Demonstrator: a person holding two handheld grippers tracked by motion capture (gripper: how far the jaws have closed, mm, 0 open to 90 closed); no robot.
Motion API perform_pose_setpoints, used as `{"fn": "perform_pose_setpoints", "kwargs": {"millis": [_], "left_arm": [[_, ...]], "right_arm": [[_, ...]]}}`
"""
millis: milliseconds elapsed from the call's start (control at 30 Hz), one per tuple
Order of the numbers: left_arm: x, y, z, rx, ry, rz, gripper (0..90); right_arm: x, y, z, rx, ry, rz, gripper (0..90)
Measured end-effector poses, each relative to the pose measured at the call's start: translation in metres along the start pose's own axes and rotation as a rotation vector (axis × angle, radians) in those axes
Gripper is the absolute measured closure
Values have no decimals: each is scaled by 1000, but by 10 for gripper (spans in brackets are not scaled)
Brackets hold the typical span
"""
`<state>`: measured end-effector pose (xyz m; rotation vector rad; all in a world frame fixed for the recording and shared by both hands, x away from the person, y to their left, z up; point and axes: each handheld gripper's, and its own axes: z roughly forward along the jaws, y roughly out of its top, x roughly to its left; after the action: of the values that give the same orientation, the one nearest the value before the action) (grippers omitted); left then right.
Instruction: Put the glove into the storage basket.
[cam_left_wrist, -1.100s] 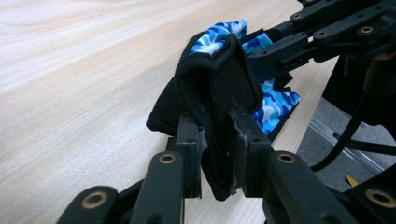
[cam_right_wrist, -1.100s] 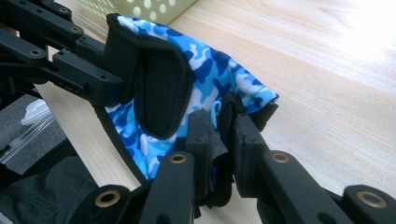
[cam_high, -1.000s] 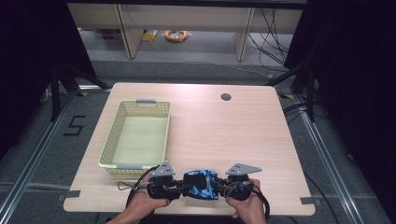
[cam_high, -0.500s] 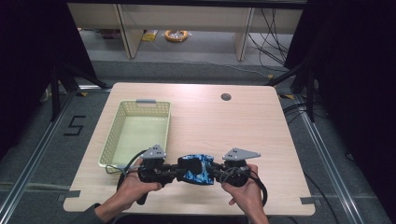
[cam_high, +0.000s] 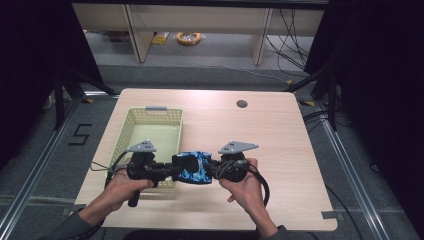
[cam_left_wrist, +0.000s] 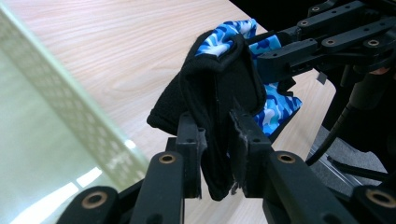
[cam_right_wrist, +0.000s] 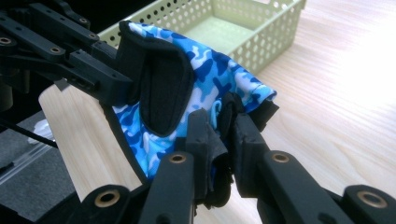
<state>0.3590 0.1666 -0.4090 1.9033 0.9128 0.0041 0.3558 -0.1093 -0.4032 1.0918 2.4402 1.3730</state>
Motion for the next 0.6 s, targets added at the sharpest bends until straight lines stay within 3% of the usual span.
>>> {"fn": "perform_pose_setpoints", "kwargs": {"millis": [133,600], "left_arm": [[8,6,-11,4,26,8,740],[45,3,-40,-5,70,-58,737]], "right_arm": [[3,14,8,11,-3,-3,796],[19,51,46,52,24,-49,794]]}}
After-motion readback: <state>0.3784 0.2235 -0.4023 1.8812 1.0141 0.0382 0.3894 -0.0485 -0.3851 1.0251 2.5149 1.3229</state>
